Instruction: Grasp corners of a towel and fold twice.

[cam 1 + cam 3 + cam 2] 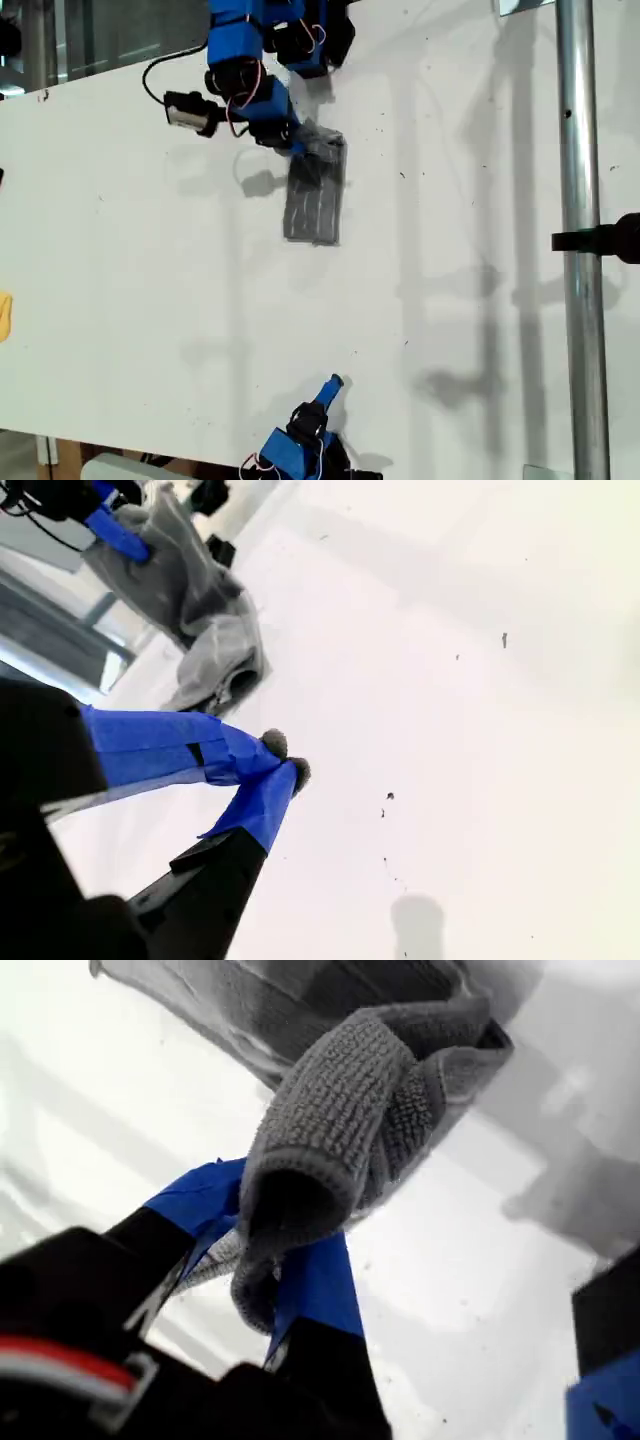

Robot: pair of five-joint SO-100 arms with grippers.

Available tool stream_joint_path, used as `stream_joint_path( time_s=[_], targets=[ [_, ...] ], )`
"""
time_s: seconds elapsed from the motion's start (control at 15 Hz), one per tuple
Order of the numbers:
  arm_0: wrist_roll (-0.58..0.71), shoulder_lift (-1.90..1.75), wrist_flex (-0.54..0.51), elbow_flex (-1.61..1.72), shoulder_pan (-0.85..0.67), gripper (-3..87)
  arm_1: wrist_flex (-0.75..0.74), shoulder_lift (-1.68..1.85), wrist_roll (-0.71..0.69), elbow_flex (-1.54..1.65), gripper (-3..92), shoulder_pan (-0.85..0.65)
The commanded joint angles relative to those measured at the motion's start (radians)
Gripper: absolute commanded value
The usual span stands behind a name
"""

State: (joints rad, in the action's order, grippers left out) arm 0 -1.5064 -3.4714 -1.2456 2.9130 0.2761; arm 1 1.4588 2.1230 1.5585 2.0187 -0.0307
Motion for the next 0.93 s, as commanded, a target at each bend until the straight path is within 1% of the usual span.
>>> stream_joint_path(
  time_s=[0.0, 0.13, 0.4, 0.47, 0.53, 0.6, 0.67, 0.73, 0.8, 0.87],
  targets=[
    [-0.012, -0.009, 0.009, -0.018, 0.006, -2.6, -0.198, -0.158, -0.058, -0.094, -0.2, -0.023],
    [-0.005, -0.009, 0.011, -0.020, 0.003, -2.6, -0.345, -0.281, -0.072, -0.121, -0.2, -0.025],
    [-0.003, -0.009, 0.011, -0.014, 0.002, -2.6, -0.604, -0.373, -0.147, -0.164, -0.2, -0.029],
    [0.000, -0.009, 0.011, -0.011, -0.002, -2.6, -0.673, -0.368, -0.175, -0.169, 5.4, -0.040],
    [0.002, -0.009, 0.012, -0.011, -0.003, -2.6, -0.801, -0.342, -0.264, -0.150, 36.6, -0.043],
    [0.002, -0.009, 0.012, -0.011, -0.002, -2.6, -0.911, -0.296, -0.322, -0.130, 33.9, -0.044],
    [0.002, -0.009, 0.014, -0.011, 0.000, -2.6, -1.002, -0.262, -0.417, -0.130, 26.0, -0.054],
    [0.009, -0.009, 0.018, -0.008, -0.005, -2.6, -1.074, -0.232, -0.479, -0.133, 21.1, -0.067],
    [0.017, -0.009, 0.026, -0.005, -0.011, -2.6, -1.094, -0.212, -0.517, -0.156, 20.8, -0.078],
    [0.023, -0.009, 0.034, -0.005, -0.015, -2.6, -1.049, -0.210, -0.518, -0.181, 20.8, -0.087]
  ],
)
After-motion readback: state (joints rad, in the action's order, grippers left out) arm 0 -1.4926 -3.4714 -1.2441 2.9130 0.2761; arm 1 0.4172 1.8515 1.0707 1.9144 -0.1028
